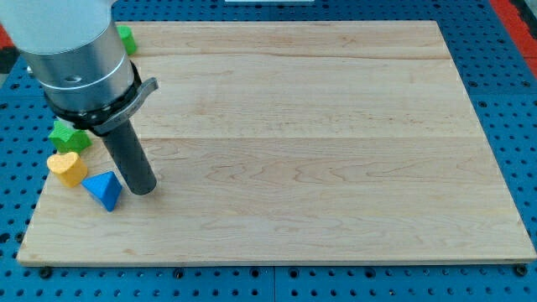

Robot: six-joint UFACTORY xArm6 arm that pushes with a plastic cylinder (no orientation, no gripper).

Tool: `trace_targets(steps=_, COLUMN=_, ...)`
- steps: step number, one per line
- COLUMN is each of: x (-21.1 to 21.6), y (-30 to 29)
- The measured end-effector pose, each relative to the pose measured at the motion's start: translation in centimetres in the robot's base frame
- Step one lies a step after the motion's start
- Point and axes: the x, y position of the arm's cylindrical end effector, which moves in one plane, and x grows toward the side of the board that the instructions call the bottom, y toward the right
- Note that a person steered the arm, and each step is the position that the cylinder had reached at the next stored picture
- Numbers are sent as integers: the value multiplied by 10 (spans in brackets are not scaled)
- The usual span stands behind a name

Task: Push blue triangle below yellow heart

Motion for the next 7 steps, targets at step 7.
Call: trace_targets(steps=7, x=55, y=-73)
